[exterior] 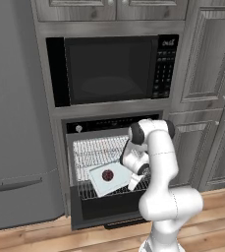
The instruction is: Take the baked cake out of the oven and place it on the plate for cooling. Then close the oven door.
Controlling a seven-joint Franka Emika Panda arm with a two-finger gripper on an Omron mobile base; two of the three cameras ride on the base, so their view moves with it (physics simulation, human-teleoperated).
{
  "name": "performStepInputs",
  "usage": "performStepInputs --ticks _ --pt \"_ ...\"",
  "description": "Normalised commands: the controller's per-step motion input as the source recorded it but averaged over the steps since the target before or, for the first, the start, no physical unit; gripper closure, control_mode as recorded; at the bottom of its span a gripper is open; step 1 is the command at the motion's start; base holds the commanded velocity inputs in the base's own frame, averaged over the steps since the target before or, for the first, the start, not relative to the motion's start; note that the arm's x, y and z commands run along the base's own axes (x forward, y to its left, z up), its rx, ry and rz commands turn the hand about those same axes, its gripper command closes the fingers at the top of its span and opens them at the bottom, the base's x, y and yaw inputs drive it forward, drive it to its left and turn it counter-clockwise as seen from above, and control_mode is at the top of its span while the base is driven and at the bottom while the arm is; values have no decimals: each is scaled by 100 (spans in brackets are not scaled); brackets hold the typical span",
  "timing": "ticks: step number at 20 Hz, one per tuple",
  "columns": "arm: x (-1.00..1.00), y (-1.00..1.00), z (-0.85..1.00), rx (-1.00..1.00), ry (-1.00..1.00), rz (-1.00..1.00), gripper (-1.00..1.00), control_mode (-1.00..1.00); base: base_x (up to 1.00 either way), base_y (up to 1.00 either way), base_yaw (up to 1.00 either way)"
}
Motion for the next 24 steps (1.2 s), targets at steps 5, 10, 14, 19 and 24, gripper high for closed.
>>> performStepInputs --ticks 5,10,14,19,24 --pt "-57 4 -19 0 11 -6 100 -100 0 0 0" --pt "-57 5 -20 0 11 -6 100 -100 0 0 0" --pt "-55 5 -20 0 11 -6 100 -100 0 0 0" --pt "-51 4 -20 0 12 -6 100 -100 0 0 0" --pt "-18 3 8 6 2 -3 100 -100 0 0 0"
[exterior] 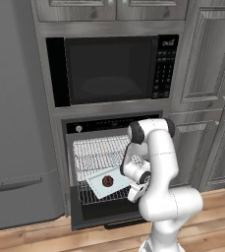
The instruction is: Take the baked cake out of the oven and place it on the plate for cooling. Then close the oven door.
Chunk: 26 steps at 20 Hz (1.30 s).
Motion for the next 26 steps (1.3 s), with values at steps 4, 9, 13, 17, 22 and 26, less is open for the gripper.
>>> performStepInputs --ticks 4,9,13,17,22,26 --pt "-13 4 43 6 0 -3 100 -100 0 0 0" --pt "-18 5 50 0 0 -1 100 -100 0 0 0" --pt "-10 17 41 -6 -9 -8 100 -100 0 0 0" --pt "0 36 28 -7 -17 -19 -100 -100 0 0 0" --pt "0 32 31 -5 -9 -23 -100 -100 0 0 0" --pt "0 26 32 -13 -11 -22 -100 -100 0 0 0"
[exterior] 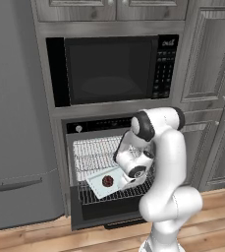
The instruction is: Take the baked cake out of the oven and place it on the plate for cooling. Then close the oven door.
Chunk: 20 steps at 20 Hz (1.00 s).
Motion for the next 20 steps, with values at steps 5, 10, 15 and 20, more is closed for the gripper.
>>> performStepInputs --ticks 5,10,15,20 --pt "2 21 35 -14 -4 -24 -100 -100 0 0 0" --pt "11 24 28 -13 -7 -22 -100 -100 0 0 0" --pt "15 18 30 -14 -3 -17 -100 -100 0 0 0" --pt "22 9 17 -12 0 -15 -100 -100 0 0 0"
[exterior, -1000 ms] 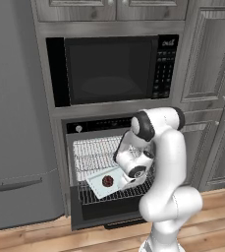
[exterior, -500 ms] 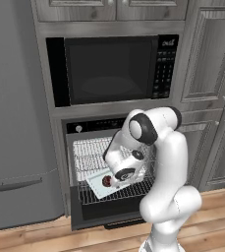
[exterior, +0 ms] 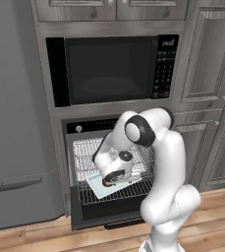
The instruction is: Take the baked cake out of the oven and place it on the plate for cooling. Then close the oven door.
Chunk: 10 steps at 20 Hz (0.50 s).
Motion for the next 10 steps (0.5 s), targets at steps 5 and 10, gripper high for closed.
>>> performStepInputs --ticks 5,10 --pt "23 0 12 -5 1 -5 -100 -100 0 0 0" --pt "24 9 13 0 5 0 -100 -100 0 0 0"
